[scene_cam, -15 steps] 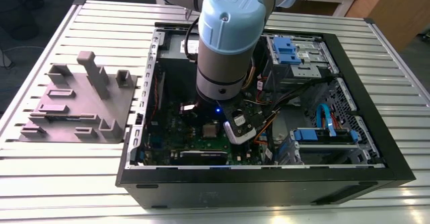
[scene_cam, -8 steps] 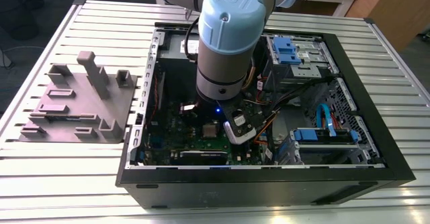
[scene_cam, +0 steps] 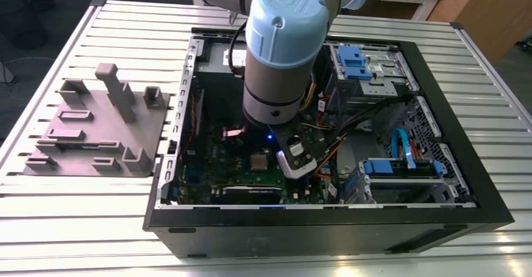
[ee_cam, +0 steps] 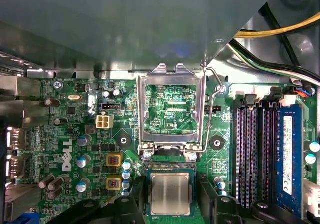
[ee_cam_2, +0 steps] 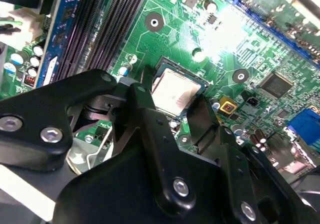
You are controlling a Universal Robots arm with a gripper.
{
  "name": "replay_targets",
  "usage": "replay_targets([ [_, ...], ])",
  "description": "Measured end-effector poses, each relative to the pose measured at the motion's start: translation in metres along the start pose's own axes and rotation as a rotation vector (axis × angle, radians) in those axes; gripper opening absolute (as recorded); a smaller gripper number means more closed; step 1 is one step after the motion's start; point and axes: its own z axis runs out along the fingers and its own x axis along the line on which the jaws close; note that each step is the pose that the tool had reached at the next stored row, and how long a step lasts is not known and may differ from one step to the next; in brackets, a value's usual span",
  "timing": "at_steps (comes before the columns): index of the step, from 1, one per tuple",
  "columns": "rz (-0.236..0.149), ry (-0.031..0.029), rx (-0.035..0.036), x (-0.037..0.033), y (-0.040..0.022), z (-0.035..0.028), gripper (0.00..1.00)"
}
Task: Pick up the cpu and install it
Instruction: 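Place the cpu into insertion slot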
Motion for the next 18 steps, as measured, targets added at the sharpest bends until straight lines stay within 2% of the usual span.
replay_targets([
  [2,0.000,-0.0004,-0.0020,0.0000,0.0002,-0.0016,0.54],
  [8,0.000,0.0001,-0.0010,0.0000,0.0000,-0.0019,0.53],
  [9,0.000,0.0001,-0.0012,0.0000,0.0001,-0.0019,0.47],
  [18,0.016,-0.0008,-0.0026,0.0019,0.0010,-0.0016,0.47],
])
